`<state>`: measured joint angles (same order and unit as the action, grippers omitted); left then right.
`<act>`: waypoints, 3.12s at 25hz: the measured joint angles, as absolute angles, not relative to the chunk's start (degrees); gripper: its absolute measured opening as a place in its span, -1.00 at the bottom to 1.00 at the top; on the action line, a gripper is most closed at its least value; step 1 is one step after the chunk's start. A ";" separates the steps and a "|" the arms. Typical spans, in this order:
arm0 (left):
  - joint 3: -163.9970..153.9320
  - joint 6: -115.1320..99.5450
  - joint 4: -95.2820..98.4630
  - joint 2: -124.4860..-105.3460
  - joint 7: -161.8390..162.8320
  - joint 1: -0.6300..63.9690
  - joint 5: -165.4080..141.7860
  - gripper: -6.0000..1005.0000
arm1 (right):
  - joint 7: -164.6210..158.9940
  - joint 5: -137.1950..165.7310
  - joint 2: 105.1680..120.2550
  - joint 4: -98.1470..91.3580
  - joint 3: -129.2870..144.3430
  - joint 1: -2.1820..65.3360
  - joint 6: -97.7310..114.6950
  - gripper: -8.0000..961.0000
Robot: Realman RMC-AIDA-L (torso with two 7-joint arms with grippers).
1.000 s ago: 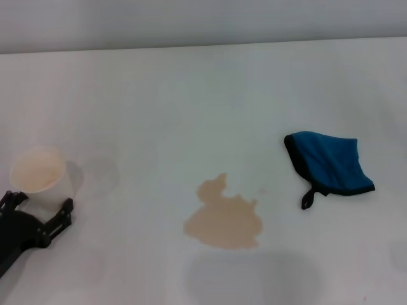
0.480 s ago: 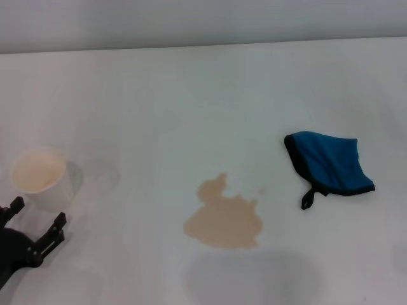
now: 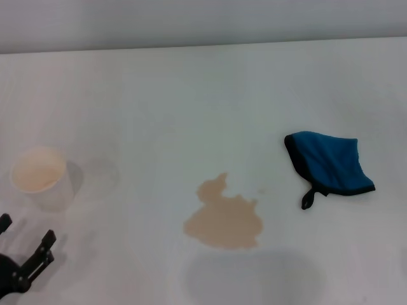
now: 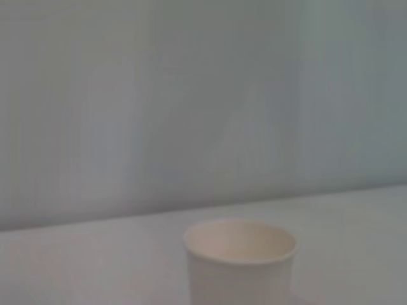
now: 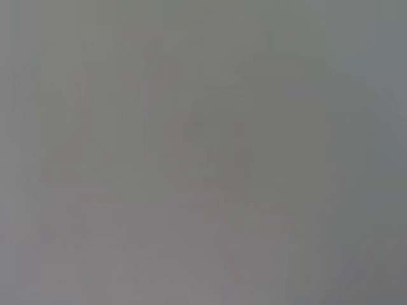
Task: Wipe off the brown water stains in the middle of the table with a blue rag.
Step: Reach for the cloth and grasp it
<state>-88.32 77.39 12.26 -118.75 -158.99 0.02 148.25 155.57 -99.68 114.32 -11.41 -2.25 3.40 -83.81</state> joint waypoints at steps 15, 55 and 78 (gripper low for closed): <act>-70.72 84.65 12.81 -118.74 -158.97 -0.26 148.79 0.75 | 146.99 -96.14 114.25 -15.53 0.85 2.01 -83.99 0.78; -59.85 68.46 12.41 -118.70 -158.99 8.63 148.27 0.75 | 34.78 -27.76 115.23 -79.35 65.43 26.55 -92.00 0.78; -60.47 66.06 12.22 -118.76 -158.99 11.40 148.06 0.75 | 24.06 -20.08 115.37 -71.22 86.83 30.18 -84.23 0.78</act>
<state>-60.47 66.06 12.22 -118.76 -158.99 11.40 148.06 24.06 -20.08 115.37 -71.23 86.83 30.18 -84.23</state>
